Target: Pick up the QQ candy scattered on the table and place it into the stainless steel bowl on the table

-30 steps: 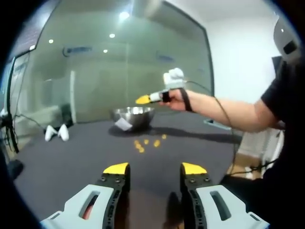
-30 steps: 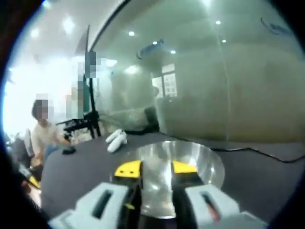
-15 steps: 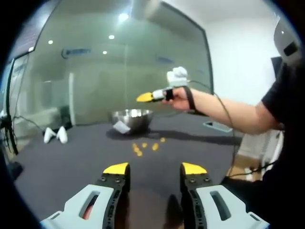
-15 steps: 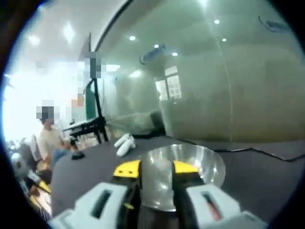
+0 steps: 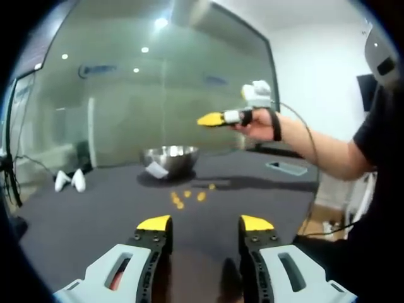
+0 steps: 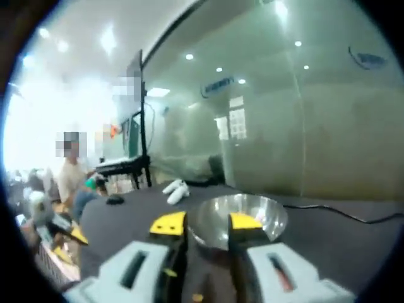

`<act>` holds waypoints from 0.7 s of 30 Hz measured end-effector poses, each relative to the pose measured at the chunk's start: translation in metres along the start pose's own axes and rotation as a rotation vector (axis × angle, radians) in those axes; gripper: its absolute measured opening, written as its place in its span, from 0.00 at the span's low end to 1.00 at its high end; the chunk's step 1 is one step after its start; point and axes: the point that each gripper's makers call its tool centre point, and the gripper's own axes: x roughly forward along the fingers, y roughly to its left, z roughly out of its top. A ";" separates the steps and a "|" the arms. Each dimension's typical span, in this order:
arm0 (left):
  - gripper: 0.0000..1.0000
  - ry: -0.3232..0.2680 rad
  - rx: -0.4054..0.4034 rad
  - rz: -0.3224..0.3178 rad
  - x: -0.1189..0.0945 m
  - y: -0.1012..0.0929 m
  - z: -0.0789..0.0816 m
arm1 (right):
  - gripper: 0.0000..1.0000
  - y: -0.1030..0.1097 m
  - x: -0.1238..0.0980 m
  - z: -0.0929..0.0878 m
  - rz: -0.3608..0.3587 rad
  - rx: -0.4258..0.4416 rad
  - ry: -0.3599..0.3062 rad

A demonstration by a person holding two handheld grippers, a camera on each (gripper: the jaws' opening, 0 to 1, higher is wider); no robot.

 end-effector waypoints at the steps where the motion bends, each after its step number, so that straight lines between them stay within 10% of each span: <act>1: 0.43 -0.001 0.002 -0.001 0.000 0.000 0.000 | 0.26 -0.001 -0.001 -0.004 -0.001 -0.008 0.007; 21: 0.43 -0.028 0.026 0.013 0.006 0.008 0.005 | 0.27 0.047 -0.061 -0.115 0.014 0.012 0.176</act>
